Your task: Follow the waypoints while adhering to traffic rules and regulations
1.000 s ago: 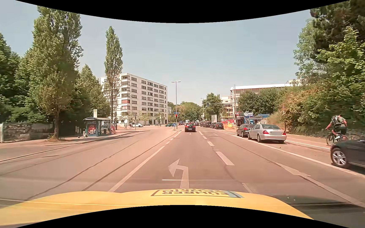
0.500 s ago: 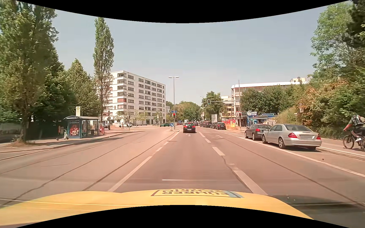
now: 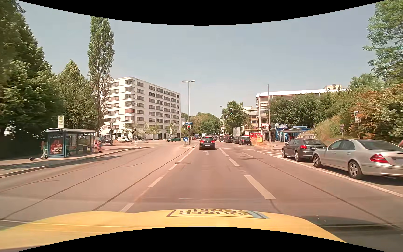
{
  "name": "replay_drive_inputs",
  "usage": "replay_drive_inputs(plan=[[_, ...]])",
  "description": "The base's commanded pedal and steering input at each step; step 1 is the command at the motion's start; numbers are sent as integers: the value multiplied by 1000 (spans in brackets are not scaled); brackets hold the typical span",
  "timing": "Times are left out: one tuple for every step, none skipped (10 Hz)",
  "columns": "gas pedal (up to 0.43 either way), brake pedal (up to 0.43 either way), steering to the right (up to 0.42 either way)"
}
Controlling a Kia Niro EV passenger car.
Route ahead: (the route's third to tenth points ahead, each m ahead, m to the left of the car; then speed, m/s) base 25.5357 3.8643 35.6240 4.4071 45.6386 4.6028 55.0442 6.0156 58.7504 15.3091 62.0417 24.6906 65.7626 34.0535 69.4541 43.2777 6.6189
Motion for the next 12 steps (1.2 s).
replay_drive_inputs(plan=[[0,201,16],[0,207,16],[0,207,17],[0,207,17],[0,207,17],[0,207,17],[0,207,16],[0,207,15],[0,207,14],[0,207,12],[0,207,12],[0,207,11]])
